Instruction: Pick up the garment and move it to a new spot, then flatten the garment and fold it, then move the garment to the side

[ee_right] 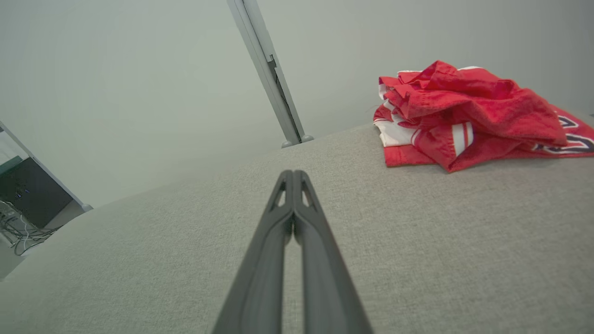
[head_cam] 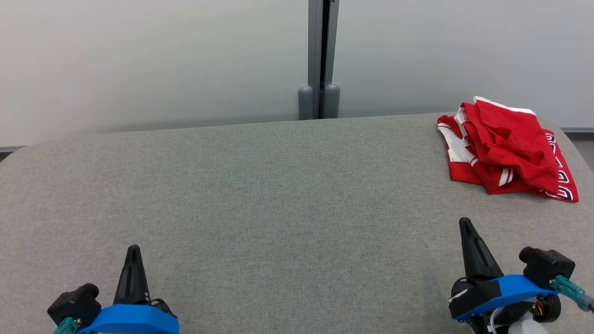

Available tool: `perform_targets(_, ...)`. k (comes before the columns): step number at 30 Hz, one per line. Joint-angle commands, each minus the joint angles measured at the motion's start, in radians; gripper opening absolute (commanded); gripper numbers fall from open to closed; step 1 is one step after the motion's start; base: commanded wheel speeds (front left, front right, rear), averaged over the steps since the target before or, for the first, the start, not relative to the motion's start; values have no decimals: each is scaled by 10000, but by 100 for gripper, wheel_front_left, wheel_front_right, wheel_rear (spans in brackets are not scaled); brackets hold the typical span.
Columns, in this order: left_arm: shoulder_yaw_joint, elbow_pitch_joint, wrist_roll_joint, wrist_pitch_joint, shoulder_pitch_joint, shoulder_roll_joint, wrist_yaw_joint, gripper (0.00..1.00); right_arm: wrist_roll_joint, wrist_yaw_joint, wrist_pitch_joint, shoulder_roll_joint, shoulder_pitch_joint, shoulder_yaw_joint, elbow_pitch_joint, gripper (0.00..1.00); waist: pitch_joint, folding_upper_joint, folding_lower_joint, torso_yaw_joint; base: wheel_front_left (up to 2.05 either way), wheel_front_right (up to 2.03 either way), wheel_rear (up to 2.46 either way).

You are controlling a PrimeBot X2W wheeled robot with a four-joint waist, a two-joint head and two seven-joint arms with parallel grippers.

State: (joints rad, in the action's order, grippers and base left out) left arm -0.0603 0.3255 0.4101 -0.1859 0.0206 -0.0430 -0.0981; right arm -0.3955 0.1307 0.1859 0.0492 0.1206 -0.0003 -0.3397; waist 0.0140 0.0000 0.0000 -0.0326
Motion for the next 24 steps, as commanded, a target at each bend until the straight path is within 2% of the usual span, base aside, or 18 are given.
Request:
perform_targets(1, -67, -200, 292, 60, 291, -51, -28, 0, -325, 0, -52, 19, 99, -53, 200, 0, -1, 0, 0, 2, 0, 0, 0)
perform_targets(24, -194, -420, 3871, 943, 490, -67, -127, 0, -3942, 1, -949, 20, 25, -380, 457, 0, -23, 0, 0, 70, 0, 0, 0)
